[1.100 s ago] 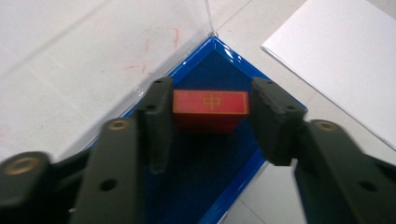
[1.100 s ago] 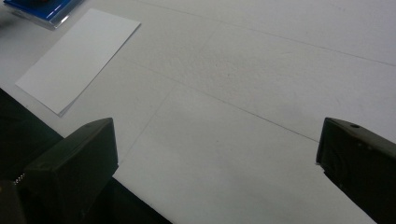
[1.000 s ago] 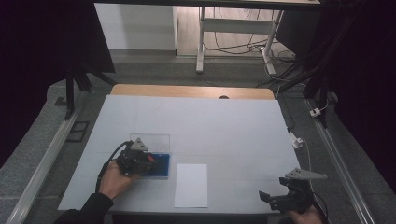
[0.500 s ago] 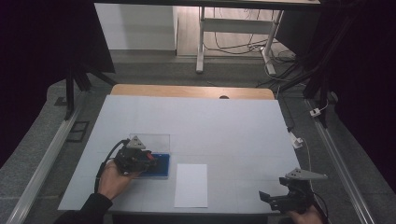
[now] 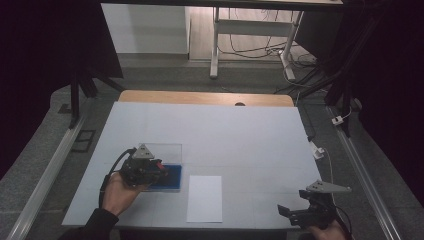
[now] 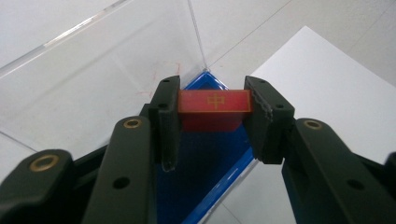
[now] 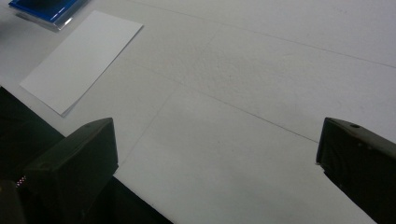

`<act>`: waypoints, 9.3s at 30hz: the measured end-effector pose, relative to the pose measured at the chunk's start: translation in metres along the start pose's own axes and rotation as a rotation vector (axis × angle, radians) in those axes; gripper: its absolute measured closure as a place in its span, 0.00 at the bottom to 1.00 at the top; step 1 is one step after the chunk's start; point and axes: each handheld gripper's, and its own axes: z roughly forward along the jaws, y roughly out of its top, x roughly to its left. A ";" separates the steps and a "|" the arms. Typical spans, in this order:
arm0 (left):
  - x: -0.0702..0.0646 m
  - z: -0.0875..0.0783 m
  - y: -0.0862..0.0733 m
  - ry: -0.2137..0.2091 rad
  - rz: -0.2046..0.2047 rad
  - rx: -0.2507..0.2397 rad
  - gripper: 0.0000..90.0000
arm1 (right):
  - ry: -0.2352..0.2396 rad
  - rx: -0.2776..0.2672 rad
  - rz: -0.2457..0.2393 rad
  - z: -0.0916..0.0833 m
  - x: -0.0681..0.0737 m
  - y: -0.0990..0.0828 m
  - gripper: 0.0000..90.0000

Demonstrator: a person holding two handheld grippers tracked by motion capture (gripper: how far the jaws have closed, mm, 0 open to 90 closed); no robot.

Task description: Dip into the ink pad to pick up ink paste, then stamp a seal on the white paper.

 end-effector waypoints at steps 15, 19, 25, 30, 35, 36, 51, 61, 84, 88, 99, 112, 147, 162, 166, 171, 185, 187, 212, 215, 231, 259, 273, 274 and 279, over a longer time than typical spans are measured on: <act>0.009 0.004 -0.008 0.008 -0.017 0.020 0.65 | 0.001 0.004 -0.007 0.001 0.000 0.000 0.00; 0.012 0.008 -0.011 0.026 0.006 0.047 0.65 | 0.000 0.005 -0.011 0.001 0.000 0.001 0.00; 0.012 0.012 -0.013 0.049 -0.003 0.083 0.65 | 0.003 0.007 -0.009 0.001 0.001 0.001 0.00; 0.015 0.016 -0.016 0.055 -0.033 0.114 0.65 | 0.002 0.009 -0.015 0.002 0.001 0.001 0.00; 0.016 0.019 -0.016 0.063 -0.042 0.142 0.65 | 0.002 0.010 -0.015 0.001 0.001 0.001 0.00; 0.015 0.019 -0.016 0.064 -0.041 0.142 0.65 | 0.002 0.010 -0.015 0.001 0.001 0.001 0.00; 0.007 0.022 -0.018 0.109 -0.007 0.139 0.65 | 0.000 0.015 -0.019 0.001 0.002 0.000 0.00; 0.016 0.021 -0.022 0.059 -0.066 0.113 0.65 | 0.002 0.014 -0.018 0.001 0.002 0.000 0.00; 0.012 0.015 -0.014 0.035 -0.055 0.074 0.65 | 0.002 0.015 -0.013 0.001 0.001 0.000 0.00; 0.009 0.014 -0.011 0.021 -0.039 0.063 0.65 | 0.004 0.015 -0.012 0.001 0.001 0.000 0.00; 0.005 0.018 -0.006 0.026 -0.011 0.051 0.65 | 0.002 0.016 -0.009 0.001 0.001 0.000 0.00; 0.009 0.029 -0.008 0.031 -0.041 0.113 0.65 | 0.005 0.016 -0.009 0.001 0.001 0.000 0.00; 0.002 0.033 -0.010 0.064 -0.040 0.117 0.65 | 0.007 0.018 -0.018 0.002 0.001 0.000 0.00; 0.012 0.028 -0.015 0.007 -0.055 0.085 0.65 | 0.011 0.017 -0.018 0.002 0.001 0.001 0.00; 0.009 0.024 -0.015 0.052 -0.016 0.085 0.65 | 0.013 0.016 -0.020 0.002 0.001 0.001 0.00; 0.011 0.016 -0.015 0.047 -0.050 0.052 0.65 | 0.019 0.016 -0.020 0.003 0.001 0.002 0.00; 0.001 -0.004 -0.009 0.029 -0.056 0.013 0.65 | 0.018 0.016 -0.022 0.003 0.001 0.002 0.00; -0.002 -0.006 -0.008 0.026 -0.044 0.004 0.65 | 0.019 0.015 -0.021 0.002 0.001 0.001 0.00; -0.022 -0.017 0.005 -0.057 -0.018 -0.037 0.65 | 0.020 0.016 -0.021 0.002 0.001 0.001 0.00; -0.025 -0.016 0.007 -0.067 -0.010 -0.043 0.65 | 0.022 0.012 -0.015 0.001 0.000 0.001 0.00; -0.043 -0.001 0.023 -0.129 0.075 -0.034 0.65 | 0.013 0.012 -0.004 -0.001 0.000 -0.002 0.00; -0.075 0.048 0.050 -0.227 0.151 0.020 0.65 | 0.019 0.011 -0.003 0.000 -0.001 -0.001 0.00; -0.089 0.069 0.043 -0.217 0.196 0.081 0.65 | 0.019 0.012 -0.005 0.000 0.000 -0.001 0.00; -0.089 0.070 0.043 -0.216 0.196 0.082 0.65 | 0.019 0.012 -0.006 0.000 0.000 -0.001 0.00; -0.091 0.075 0.039 -0.210 0.201 0.094 0.65 | 0.018 0.012 -0.007 0.000 0.000 -0.001 0.00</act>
